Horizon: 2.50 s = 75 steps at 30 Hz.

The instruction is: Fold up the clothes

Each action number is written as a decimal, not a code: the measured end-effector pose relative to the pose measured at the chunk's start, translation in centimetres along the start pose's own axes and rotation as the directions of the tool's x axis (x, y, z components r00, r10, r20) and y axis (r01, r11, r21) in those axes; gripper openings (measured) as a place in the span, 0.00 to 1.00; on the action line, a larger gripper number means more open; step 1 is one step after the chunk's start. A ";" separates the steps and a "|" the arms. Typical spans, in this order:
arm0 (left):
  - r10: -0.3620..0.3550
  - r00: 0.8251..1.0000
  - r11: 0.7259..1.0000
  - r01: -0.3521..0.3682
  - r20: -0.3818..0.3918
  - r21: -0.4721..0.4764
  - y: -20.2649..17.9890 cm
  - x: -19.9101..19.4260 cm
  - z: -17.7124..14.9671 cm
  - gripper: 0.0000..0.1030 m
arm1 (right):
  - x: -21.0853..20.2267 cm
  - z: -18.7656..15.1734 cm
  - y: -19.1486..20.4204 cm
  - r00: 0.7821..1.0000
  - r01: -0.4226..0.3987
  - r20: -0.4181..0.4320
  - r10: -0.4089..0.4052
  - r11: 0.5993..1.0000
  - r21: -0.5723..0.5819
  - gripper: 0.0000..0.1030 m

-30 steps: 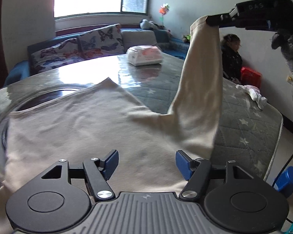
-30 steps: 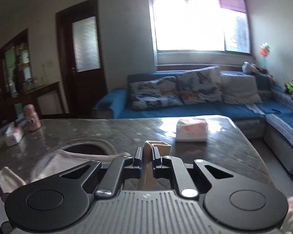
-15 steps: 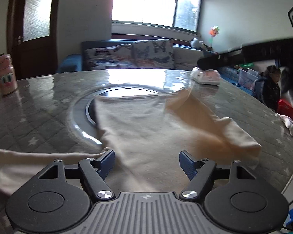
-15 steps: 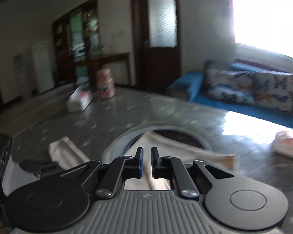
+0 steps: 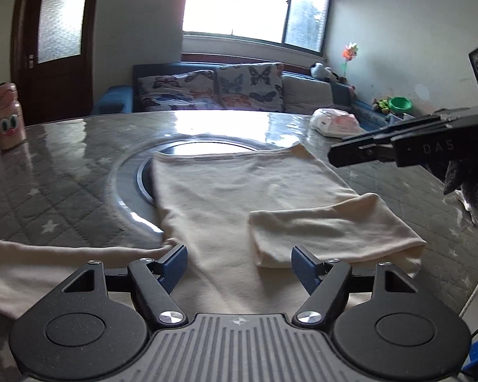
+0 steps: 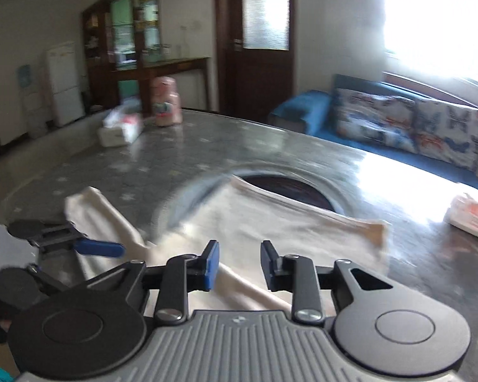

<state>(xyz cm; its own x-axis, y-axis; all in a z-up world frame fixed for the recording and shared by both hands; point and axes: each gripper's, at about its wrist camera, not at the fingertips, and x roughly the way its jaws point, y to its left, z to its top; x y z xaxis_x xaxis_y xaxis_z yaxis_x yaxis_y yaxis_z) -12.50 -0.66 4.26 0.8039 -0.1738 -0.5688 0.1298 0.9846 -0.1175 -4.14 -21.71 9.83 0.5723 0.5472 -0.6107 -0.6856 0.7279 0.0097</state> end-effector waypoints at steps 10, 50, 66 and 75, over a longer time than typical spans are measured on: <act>-0.043 0.996 0.998 0.046 -0.079 0.035 -2.2 4.5 0.1 0.41 | -3.9 -7.1 -4.9 0.979 0.183 -0.096 -0.177 0.982 0.055 0.56; 0.023 1.000 0.996 -0.021 -0.021 0.089 -2.6 0.0 2.7 0.02 | -5.1 -12.9 -5.5 0.960 0.255 -0.121 -0.251 0.967 0.018 0.69; 0.022 0.998 0.999 -0.020 -0.059 0.028 -1.2 -0.7 1.1 0.05 | -3.1 -7.7 -6.0 0.994 0.079 -0.080 -0.074 0.995 0.057 0.38; -0.037 0.993 0.999 0.038 -0.114 0.006 -2.4 3.1 -0.1 0.05 | 1.7 -7.3 -5.4 0.992 0.070 -0.102 -0.067 0.997 0.028 0.31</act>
<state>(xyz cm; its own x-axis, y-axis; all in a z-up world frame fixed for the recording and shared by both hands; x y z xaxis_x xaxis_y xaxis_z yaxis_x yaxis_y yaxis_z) -10.38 -3.54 2.64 0.7270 -0.2110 -0.6534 0.1636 0.9774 -0.1336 -2.78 -27.71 2.92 0.5679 0.4519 -0.6879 -0.6309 0.7758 -0.0113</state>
